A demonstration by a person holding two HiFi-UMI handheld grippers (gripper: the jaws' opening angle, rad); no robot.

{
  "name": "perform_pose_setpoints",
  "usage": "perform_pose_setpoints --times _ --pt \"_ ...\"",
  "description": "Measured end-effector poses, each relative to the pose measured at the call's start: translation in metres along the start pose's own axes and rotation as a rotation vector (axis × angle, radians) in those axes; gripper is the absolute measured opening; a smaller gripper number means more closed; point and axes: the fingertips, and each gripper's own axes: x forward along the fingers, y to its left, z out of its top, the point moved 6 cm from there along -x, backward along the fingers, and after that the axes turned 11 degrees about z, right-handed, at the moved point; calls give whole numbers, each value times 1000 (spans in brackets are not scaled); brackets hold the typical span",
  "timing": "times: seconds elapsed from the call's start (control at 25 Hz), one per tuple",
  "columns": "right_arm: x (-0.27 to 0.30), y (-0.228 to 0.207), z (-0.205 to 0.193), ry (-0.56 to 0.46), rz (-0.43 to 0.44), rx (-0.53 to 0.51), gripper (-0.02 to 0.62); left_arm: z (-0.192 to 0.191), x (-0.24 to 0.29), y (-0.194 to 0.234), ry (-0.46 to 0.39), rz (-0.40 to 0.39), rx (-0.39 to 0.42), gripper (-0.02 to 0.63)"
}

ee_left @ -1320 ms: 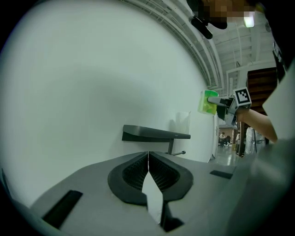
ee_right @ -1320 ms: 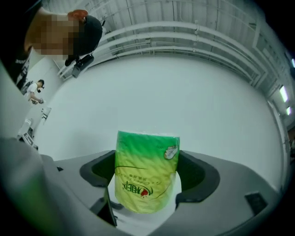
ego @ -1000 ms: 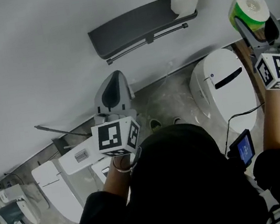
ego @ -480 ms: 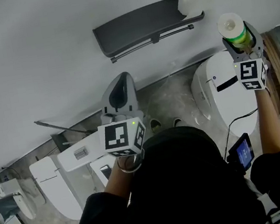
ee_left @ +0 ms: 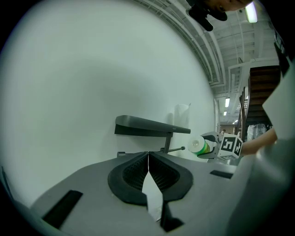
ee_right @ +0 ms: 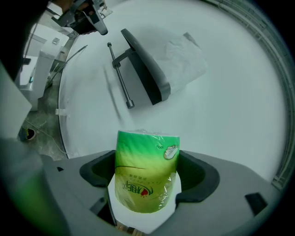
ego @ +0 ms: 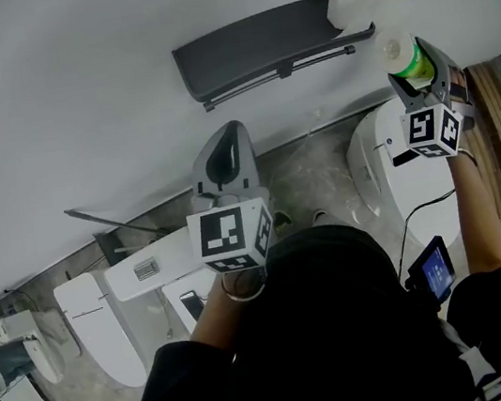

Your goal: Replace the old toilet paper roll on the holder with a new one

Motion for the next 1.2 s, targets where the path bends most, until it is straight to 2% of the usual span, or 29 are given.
perform_pose_setpoints --times 0.56,0.84,1.2 --pt "25 3 8 -101 78 -156 408 4 13 -42 22 76 7 23" --pt "29 6 6 -164 83 -182 408 -2 12 -67 27 106 22 23" --pt "24 9 12 -196 85 -210 408 -7 1 -87 19 149 14 23"
